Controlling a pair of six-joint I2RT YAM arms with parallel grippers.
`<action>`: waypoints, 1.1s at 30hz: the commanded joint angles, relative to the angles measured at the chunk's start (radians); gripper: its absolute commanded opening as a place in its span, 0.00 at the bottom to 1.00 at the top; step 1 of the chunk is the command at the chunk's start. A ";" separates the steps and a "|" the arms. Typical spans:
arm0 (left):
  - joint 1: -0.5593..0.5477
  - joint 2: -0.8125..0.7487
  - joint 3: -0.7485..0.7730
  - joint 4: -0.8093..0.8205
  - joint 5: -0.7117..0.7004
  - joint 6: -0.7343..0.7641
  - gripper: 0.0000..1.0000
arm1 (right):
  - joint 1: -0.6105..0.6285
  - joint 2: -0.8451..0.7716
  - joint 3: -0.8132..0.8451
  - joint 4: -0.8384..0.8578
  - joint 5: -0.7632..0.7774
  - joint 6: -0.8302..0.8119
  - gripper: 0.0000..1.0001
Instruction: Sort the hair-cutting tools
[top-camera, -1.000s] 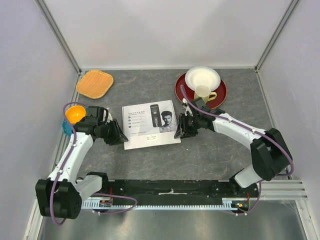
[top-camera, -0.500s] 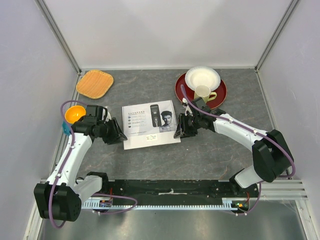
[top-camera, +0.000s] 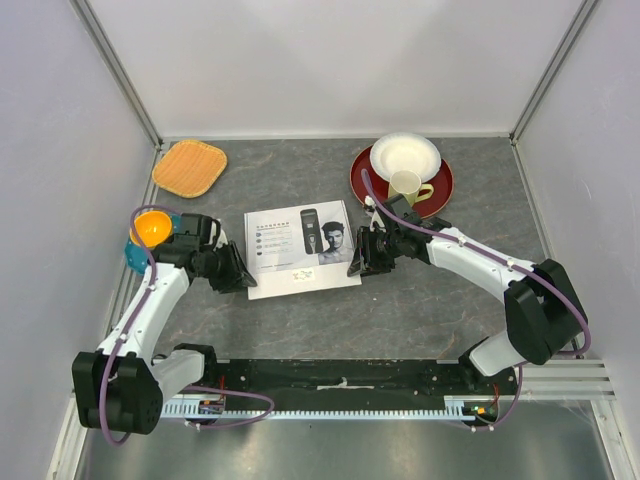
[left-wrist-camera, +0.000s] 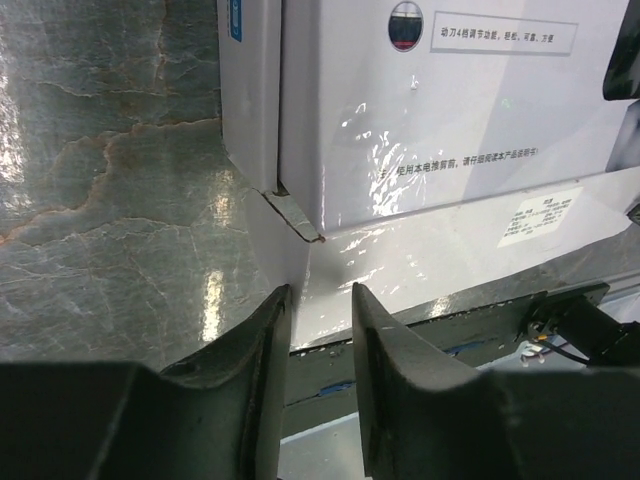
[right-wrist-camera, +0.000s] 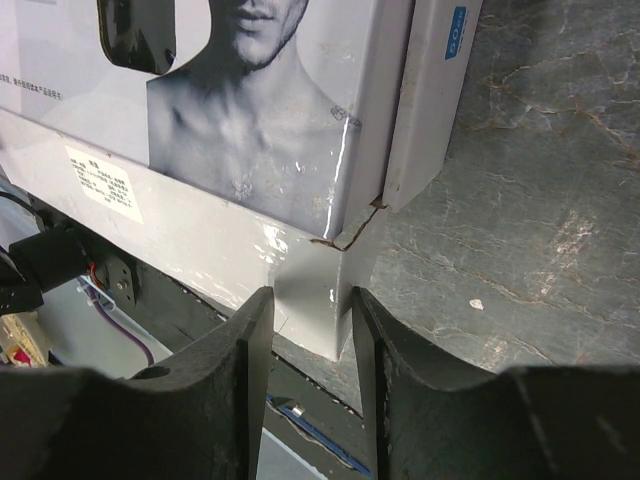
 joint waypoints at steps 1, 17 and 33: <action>-0.005 0.002 -0.006 0.043 0.037 -0.015 0.35 | 0.014 -0.018 -0.001 0.032 -0.008 0.013 0.44; -0.007 0.017 0.002 0.040 -0.010 -0.007 0.29 | 0.015 0.005 -0.024 0.063 0.001 0.014 0.43; -0.011 0.043 -0.016 0.074 -0.012 -0.042 0.32 | 0.015 0.016 -0.047 0.082 0.029 0.008 0.43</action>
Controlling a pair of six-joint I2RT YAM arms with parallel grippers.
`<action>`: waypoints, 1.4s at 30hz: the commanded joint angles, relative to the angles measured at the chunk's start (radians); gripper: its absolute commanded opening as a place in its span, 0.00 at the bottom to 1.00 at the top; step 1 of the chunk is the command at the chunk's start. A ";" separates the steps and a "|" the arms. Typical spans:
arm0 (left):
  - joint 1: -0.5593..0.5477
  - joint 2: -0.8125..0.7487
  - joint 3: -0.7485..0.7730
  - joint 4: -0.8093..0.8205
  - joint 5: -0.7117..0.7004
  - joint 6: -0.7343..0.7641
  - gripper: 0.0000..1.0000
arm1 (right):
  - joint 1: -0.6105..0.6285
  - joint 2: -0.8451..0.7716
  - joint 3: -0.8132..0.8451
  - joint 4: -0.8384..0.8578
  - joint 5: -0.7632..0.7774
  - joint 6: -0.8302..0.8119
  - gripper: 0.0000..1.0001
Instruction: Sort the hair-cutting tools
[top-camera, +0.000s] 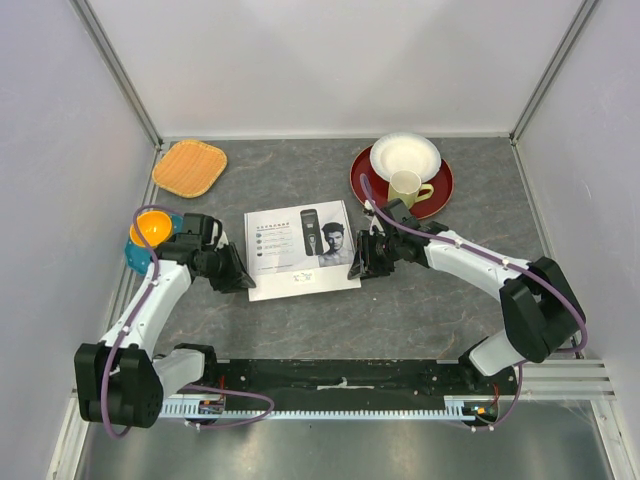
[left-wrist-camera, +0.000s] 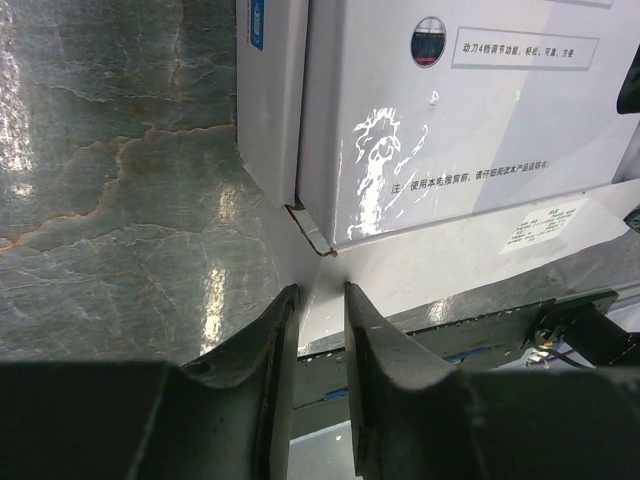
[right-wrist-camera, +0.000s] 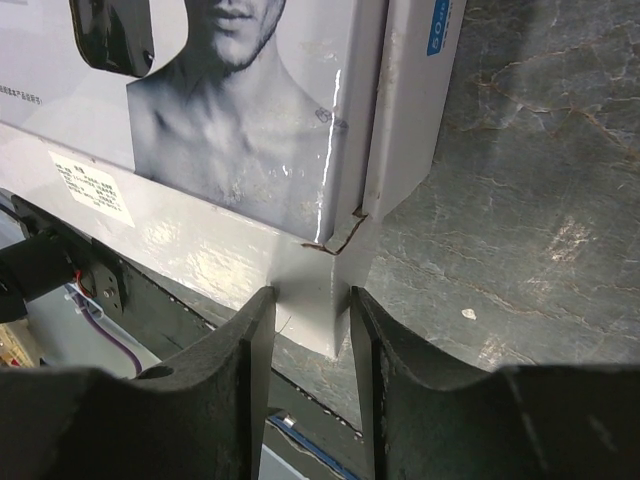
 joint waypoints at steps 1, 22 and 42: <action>-0.013 0.010 -0.004 0.060 0.005 -0.041 0.32 | 0.009 -0.001 -0.003 0.027 0.018 0.003 0.44; -0.031 0.027 -0.006 0.065 -0.013 -0.048 0.38 | 0.046 0.002 0.018 -0.008 0.113 -0.036 0.61; -0.056 0.015 -0.072 0.163 -0.151 -0.138 0.36 | 0.047 0.042 -0.037 0.075 0.239 0.006 0.44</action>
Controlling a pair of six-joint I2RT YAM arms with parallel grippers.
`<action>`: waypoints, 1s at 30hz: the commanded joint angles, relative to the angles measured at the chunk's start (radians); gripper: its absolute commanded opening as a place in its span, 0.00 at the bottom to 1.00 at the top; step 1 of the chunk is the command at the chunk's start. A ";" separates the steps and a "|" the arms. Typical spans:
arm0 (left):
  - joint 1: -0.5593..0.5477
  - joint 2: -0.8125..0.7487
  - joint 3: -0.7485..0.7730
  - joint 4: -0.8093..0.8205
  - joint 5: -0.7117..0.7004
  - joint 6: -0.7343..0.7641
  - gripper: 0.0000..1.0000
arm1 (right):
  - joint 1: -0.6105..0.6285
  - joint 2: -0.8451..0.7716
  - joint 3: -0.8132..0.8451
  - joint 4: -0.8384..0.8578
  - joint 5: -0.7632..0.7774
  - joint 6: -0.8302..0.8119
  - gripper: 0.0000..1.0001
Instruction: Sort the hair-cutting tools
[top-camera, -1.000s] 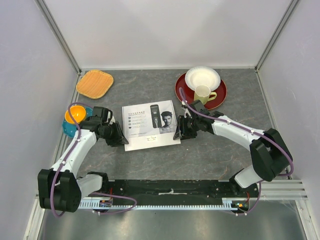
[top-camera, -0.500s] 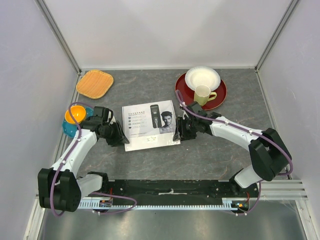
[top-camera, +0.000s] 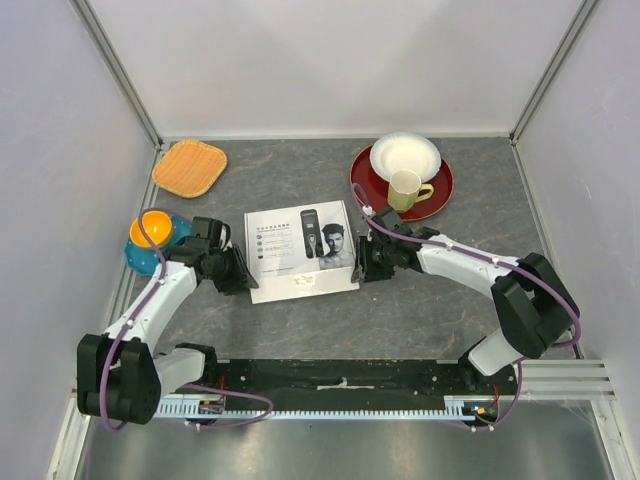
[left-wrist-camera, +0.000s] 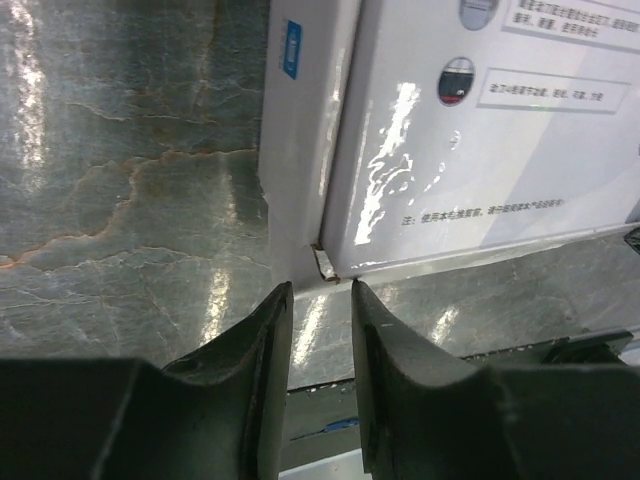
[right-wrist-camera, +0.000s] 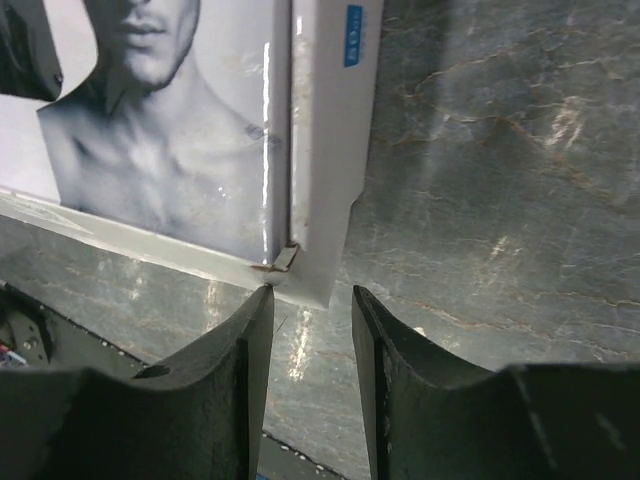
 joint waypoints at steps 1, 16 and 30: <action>-0.011 -0.012 -0.030 0.083 -0.077 -0.070 0.36 | 0.002 0.007 -0.012 0.058 0.070 0.017 0.45; -0.023 0.039 0.301 0.149 -0.107 -0.061 0.46 | 0.057 -0.151 0.020 0.128 0.004 0.066 0.35; -0.021 0.733 0.730 0.455 -0.039 -0.036 0.48 | 0.233 0.062 0.017 0.332 0.108 0.321 0.15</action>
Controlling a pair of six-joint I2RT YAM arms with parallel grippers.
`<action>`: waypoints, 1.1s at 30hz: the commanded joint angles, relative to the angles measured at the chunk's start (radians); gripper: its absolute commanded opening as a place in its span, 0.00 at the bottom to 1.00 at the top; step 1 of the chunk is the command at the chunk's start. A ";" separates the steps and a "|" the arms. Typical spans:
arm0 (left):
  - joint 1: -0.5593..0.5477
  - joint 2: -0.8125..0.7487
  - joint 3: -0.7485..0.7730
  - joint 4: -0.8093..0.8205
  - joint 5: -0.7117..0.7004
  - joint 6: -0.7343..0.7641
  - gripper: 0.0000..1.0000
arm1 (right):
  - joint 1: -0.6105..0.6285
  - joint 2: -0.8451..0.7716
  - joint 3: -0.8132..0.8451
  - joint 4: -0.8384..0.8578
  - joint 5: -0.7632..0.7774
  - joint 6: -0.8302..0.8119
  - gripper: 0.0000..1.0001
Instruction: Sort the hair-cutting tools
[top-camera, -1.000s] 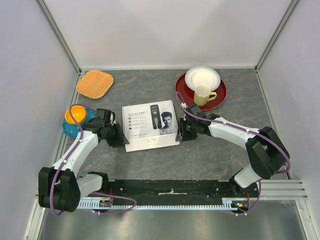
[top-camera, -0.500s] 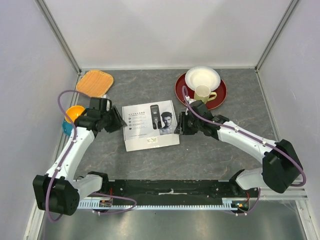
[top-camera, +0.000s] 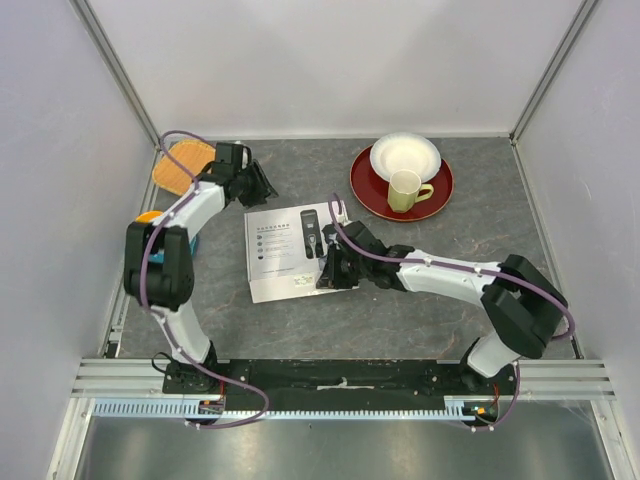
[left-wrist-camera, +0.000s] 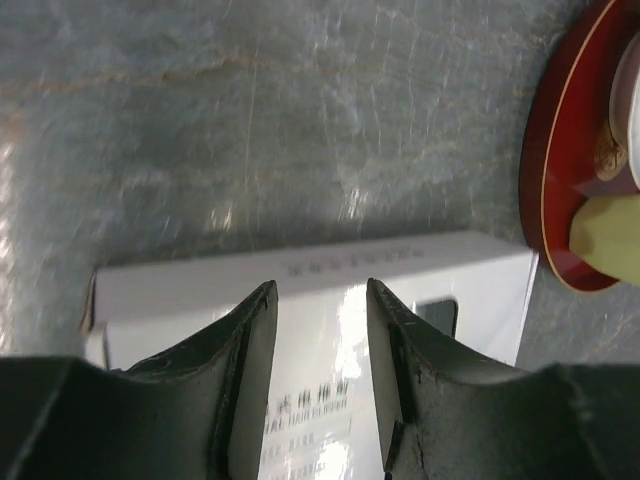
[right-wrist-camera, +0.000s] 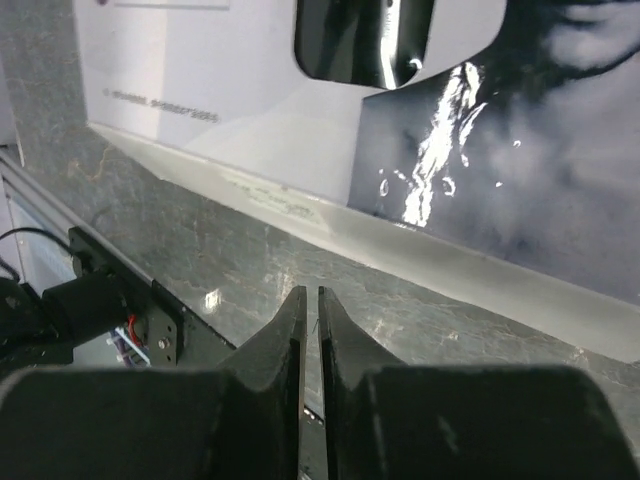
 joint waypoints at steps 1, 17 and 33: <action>0.002 0.161 0.208 -0.019 0.063 0.014 0.48 | 0.014 0.069 0.023 0.064 0.090 0.084 0.14; 0.000 0.341 0.252 -0.164 0.305 0.117 0.38 | -0.009 0.190 0.088 0.106 0.292 0.113 0.06; -0.036 0.114 -0.214 -0.023 0.376 -0.024 0.26 | -0.092 0.293 0.218 0.182 0.160 0.026 0.08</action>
